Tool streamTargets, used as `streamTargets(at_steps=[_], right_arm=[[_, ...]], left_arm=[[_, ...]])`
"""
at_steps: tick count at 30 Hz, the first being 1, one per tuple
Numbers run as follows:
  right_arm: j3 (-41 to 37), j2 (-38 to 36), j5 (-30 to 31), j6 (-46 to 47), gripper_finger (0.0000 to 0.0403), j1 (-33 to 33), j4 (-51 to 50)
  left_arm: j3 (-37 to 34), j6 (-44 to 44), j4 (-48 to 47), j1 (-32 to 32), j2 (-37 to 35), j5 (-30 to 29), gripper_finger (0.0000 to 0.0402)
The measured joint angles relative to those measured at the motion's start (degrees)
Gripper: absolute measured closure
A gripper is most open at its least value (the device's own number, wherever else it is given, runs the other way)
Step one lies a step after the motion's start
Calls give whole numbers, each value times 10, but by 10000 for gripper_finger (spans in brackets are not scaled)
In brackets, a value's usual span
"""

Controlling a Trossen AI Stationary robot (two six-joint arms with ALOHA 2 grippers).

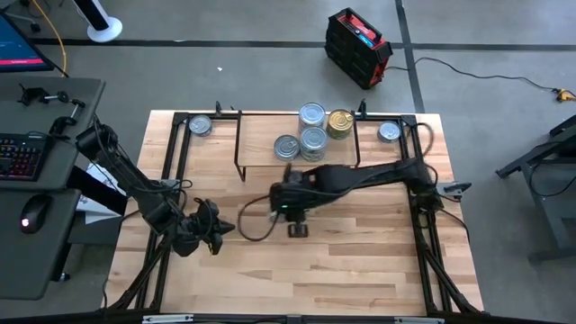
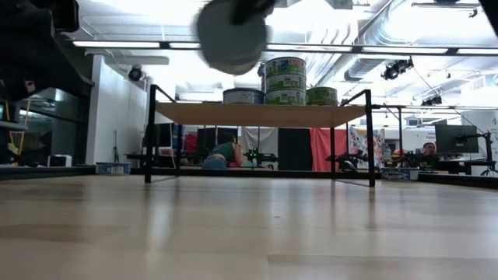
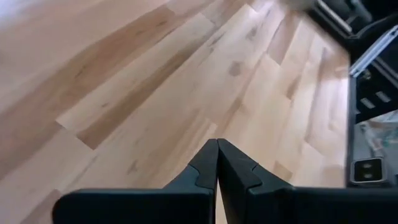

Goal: Stack canned seafood by type on shelf
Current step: Stack the light green tuna can on top of the other light green tuna can on the shelf

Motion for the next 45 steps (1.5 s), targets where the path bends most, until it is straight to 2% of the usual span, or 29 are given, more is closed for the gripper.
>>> streamTargets(at_steps=[4, 7, 10, 13, 15, 17, 19, 20, 23, 27, 30, 35, 39, 45], right_arm=[[-65, -101, 81, 99, 295, 25, -65], [-159, -202, 154, 214, 295, 62, -100], [-283, -309, 211, 380, 295, 105, -111], [-393, -427, 314, 580, 295, 145, -104], [-456, -495, 397, 691, 295, 150, -64], [-506, -551, 469, 757, 295, 136, 16], [-546, -599, 513, 769, 295, 99, 100], [-561, -620, 516, 751, 295, 73, 146], [-601, -655, 465, 657, 295, -19, 293], [-631, -645, 289, 549, 295, -151, 468], [-630, -609, 170, 544, 295, -233, 516], [-631, -525, 47, 577, 295, -317, 565], [-630, -483, -4, 595, 294, -355, 602], [-630, -464, -11, 609, 287, -387, 609]], left_arm=[[0, 22, -9, 12, 0, 0, 401], [0, 31, -14, 21, 0, 0, 401], [0, 40, -16, 33, 0, 0, 401], [0, 43, -16, 45, 0, 0, 401], [0, 43, -16, 53, 0, 0, 401], [0, 43, -15, 62, 0, 0, 401], [0, 41, -15, 70, 0, 0, 401], [0, 40, -15, 75, 0, 0, 401], [0, 38, -15, 87, 0, 0, 401], [0, 36, -14, 104, 0, 0, 401], [0, 34, -13, 113, 0, 1, 401], [0, 16, -12, 117, 0, 9, 401], [0, 8, -12, 116, 0, 39, 401], [0, 11, -14, 104, 0, 62, 401]])
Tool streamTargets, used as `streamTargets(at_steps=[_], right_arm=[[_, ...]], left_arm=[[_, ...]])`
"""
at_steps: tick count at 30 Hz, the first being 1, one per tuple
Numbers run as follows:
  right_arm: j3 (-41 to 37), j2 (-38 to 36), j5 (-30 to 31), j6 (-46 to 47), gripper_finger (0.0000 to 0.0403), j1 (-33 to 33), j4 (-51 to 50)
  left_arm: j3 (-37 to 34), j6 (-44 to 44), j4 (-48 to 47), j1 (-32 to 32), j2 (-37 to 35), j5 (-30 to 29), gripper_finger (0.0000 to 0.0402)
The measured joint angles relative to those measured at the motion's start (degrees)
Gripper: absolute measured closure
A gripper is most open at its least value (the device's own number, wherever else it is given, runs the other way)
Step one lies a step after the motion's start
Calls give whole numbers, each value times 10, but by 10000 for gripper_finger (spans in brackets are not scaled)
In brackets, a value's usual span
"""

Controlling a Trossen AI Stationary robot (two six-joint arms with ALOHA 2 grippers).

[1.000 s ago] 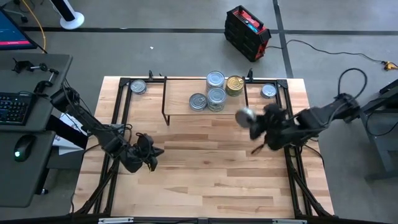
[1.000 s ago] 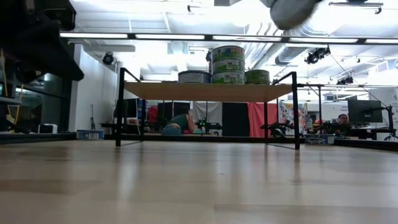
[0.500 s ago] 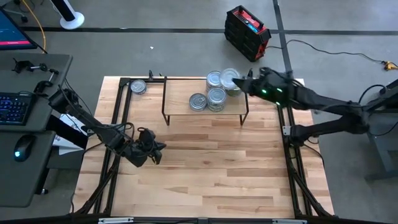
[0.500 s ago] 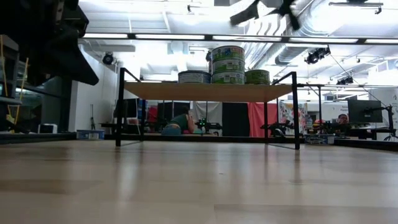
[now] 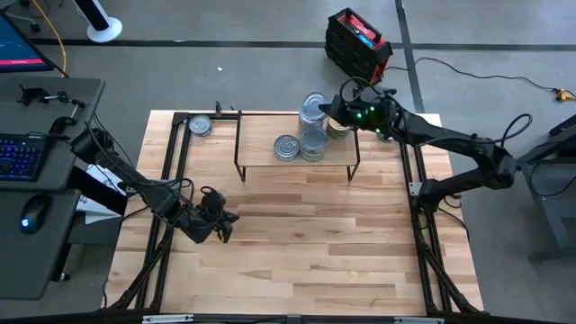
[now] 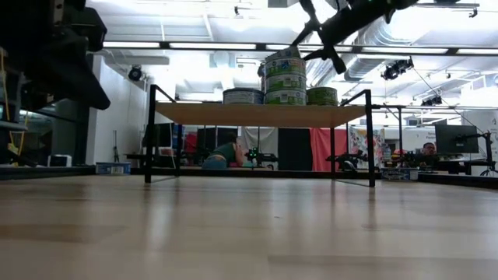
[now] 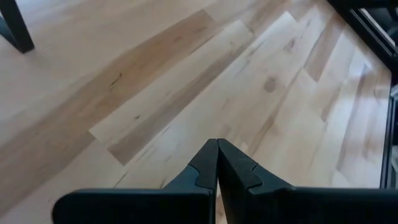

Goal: Stack canned seafood by type on shelf
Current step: Stack the light green tuna can on top of the other light green tuna can on the shelf

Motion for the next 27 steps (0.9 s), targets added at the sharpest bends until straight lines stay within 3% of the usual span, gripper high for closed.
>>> streamTargets(at_steps=[16, 27], right_arm=[[0, 35, 0, 70, 283, -7, 15], [0, 35, 12, 48, 282, -7, 8]], left_arm=[[0, 4, -1, -3, 0, 0, 401], [0, 4, -2, -3, 0, 0, 401]])
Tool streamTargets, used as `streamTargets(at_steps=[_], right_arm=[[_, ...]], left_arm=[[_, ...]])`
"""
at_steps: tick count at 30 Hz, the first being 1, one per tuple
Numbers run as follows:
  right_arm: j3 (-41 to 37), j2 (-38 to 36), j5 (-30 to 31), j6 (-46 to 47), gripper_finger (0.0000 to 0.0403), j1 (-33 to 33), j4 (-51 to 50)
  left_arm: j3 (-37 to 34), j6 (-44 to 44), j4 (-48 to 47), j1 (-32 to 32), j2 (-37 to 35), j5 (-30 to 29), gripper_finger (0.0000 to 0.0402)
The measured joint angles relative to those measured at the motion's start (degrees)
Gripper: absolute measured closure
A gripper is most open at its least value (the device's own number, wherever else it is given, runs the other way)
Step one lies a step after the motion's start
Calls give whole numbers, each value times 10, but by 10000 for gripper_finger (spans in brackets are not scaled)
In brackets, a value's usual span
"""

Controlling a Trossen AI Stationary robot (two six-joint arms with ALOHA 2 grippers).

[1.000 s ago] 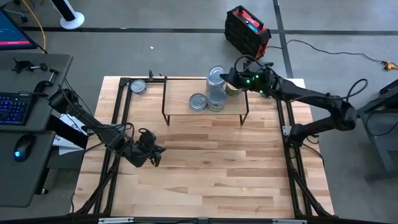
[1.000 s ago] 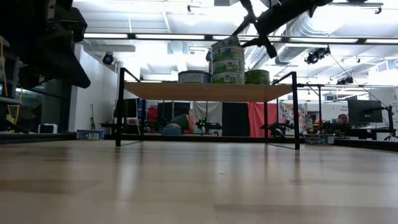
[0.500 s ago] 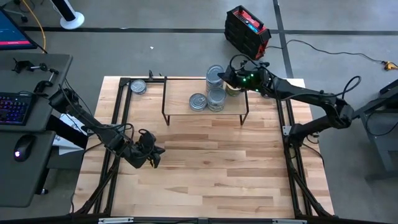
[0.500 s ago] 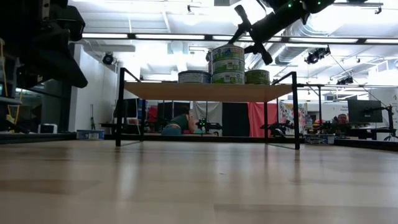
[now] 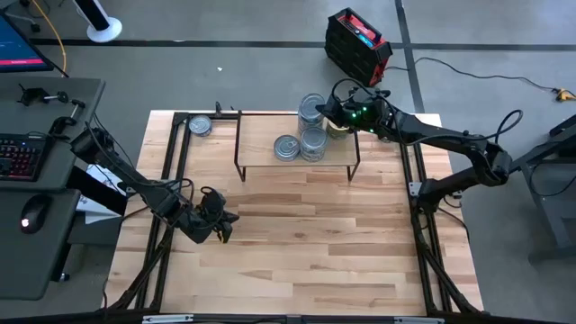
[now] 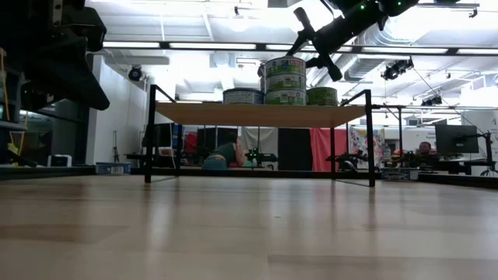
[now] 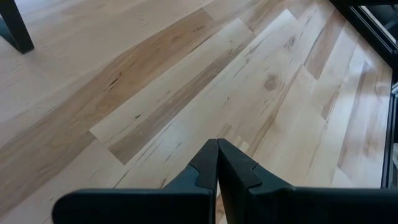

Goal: Stack canned seafood by type on shelf
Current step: Stack the light green tuna can on top of the other light green tuna can on the shelf

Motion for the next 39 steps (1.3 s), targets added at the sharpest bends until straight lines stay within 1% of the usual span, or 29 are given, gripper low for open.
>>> streamTargets(at_steps=[3, 5, 13, 16, 22, 27, 39], right_arm=[[0, 0, 0, 0, 269, 0, 2], [-1, 0, -4, -1, 251, 0, 4], [-2, 0, -1, -7, 133, 12, 8], [-2, 0, 0, -5, 109, 16, 12], [-2, 0, 4, -6, 103, 21, 36], [-2, 0, 26, -6, 102, 23, 43], [-2, 1, 40, 25, 102, 25, 13]], left_arm=[[0, 0, 0, 0, 0, 0, 401], [0, 0, -2, 0, 0, 0, 401], [0, 11, -4, 0, 0, 0, 401], [0, 11, -4, 0, 0, 0, 401], [0, 22, -4, 0, 0, 0, 401], [0, 24, -4, 0, 0, 0, 401], [0, 26, -4, 0, 0, 0, 401]])
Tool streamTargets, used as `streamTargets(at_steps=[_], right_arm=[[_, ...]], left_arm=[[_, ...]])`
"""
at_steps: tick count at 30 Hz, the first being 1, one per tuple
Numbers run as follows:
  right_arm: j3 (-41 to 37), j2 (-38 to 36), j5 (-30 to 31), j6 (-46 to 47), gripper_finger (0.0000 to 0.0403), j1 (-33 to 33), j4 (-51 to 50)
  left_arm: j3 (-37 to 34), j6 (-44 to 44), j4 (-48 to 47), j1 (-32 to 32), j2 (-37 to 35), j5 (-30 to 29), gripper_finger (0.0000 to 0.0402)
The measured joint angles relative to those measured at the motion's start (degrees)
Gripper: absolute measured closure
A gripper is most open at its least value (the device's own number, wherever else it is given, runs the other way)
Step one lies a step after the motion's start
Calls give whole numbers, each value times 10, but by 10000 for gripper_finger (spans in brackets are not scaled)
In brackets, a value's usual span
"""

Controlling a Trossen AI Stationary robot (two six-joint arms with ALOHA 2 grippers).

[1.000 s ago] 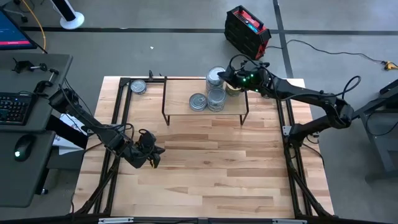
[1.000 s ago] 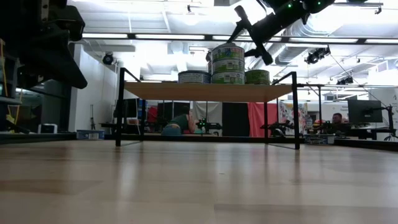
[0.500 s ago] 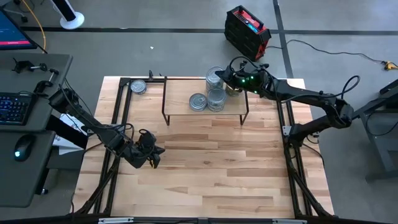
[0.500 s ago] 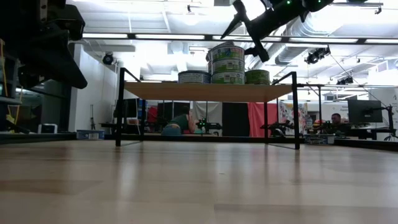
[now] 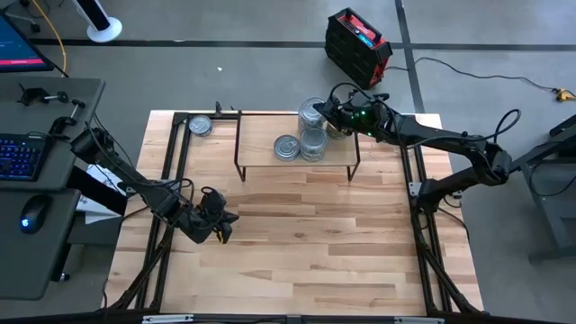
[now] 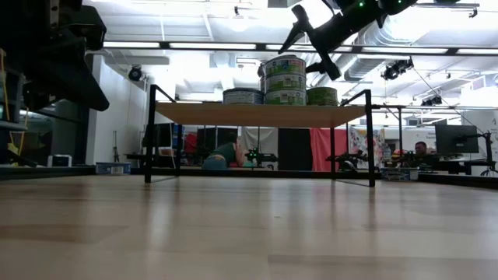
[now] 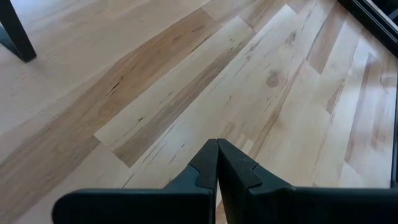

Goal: Stack canned seafood by type on shelf
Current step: Stack the light green tuna can on top of the other light green tuna can on the shelf, then stack the blue tuna can on top of the other blue tuna can on the shelf

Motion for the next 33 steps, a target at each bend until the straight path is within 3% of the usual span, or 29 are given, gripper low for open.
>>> streamTargets(at_steps=[14, 24, 33], right_arm=[[36, 12, 3, 14, 102, 3, -34], [195, 101, -10, -46, 102, 3, -234], [283, 105, 31, -68, 102, -2, -392]], left_arm=[[0, 4, 0, 1, 0, 0, 401], [0, 4, -1, 1, 0, 0, 401], [0, 19, 0, 2, 0, 0, 401]])
